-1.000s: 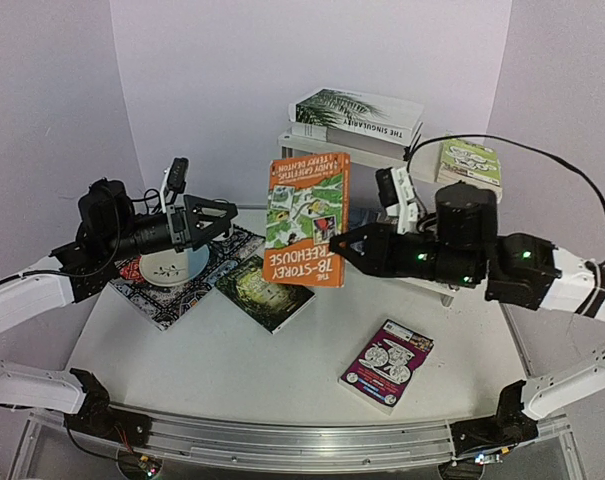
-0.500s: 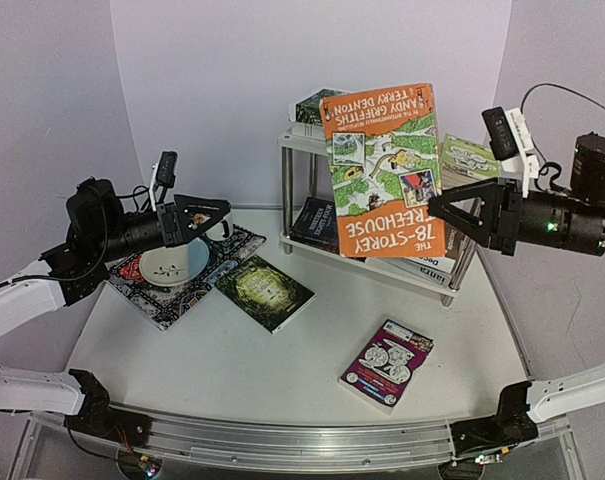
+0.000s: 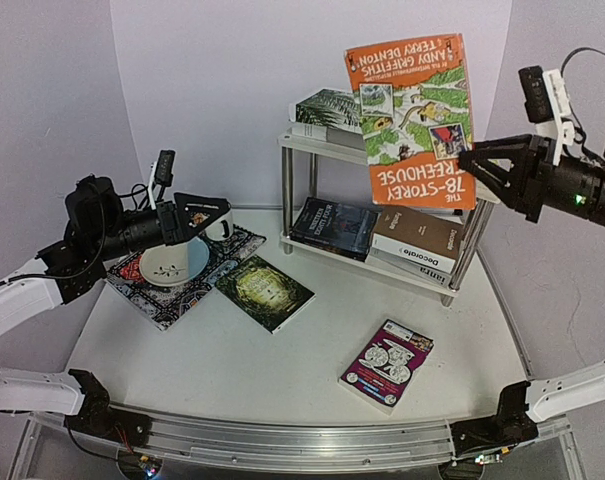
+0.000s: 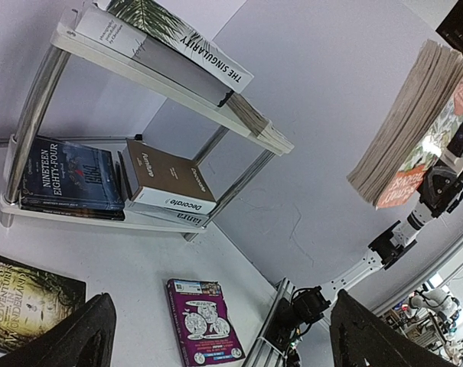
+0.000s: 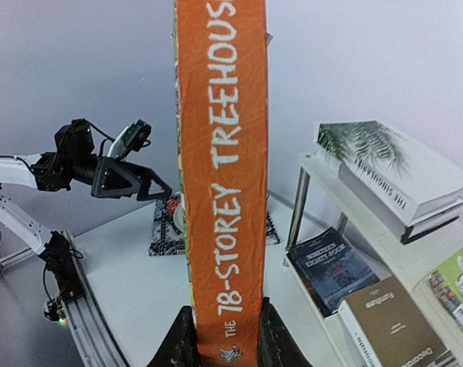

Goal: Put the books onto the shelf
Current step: Place the book on the book pile on the shelf.

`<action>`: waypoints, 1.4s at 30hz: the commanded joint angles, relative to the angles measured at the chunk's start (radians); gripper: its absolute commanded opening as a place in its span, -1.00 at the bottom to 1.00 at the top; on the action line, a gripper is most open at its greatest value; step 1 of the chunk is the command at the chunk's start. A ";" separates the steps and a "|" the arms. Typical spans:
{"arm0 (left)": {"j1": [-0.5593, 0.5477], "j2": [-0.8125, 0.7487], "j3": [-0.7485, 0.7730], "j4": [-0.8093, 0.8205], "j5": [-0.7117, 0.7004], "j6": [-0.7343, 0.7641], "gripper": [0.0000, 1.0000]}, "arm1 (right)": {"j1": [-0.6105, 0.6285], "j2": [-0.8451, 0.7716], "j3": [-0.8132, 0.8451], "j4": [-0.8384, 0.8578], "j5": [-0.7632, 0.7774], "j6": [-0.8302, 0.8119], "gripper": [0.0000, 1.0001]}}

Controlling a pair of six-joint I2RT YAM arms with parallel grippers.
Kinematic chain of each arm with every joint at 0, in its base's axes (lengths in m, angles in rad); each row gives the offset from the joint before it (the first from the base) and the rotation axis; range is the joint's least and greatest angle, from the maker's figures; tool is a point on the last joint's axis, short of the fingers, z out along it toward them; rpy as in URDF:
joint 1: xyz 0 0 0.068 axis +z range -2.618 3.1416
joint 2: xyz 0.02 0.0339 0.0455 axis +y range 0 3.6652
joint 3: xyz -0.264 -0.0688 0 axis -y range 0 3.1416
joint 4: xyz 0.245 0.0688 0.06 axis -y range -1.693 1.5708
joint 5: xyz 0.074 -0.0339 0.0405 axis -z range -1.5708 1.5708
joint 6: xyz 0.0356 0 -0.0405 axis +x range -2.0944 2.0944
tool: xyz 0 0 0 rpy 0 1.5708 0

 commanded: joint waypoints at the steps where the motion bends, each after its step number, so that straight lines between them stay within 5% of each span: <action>1: -0.004 -0.014 0.048 -0.006 -0.012 0.024 0.97 | 0.001 0.020 0.114 0.182 0.143 -0.109 -1.00; 9: -0.004 0.005 0.058 -0.007 -0.007 0.027 0.97 | 0.001 0.132 0.169 0.246 0.308 -0.238 -1.00; 16: -0.004 0.013 0.062 -0.007 -0.005 0.026 0.97 | 0.001 0.213 0.215 0.314 0.294 -0.313 -1.00; 32: -0.004 0.011 0.050 -0.009 -0.011 0.012 0.97 | -0.005 0.429 0.366 0.360 0.034 -0.395 -1.00; 42: -0.004 0.012 0.045 -0.007 -0.015 0.010 0.96 | -0.252 0.525 0.449 0.378 -0.448 -0.191 -1.00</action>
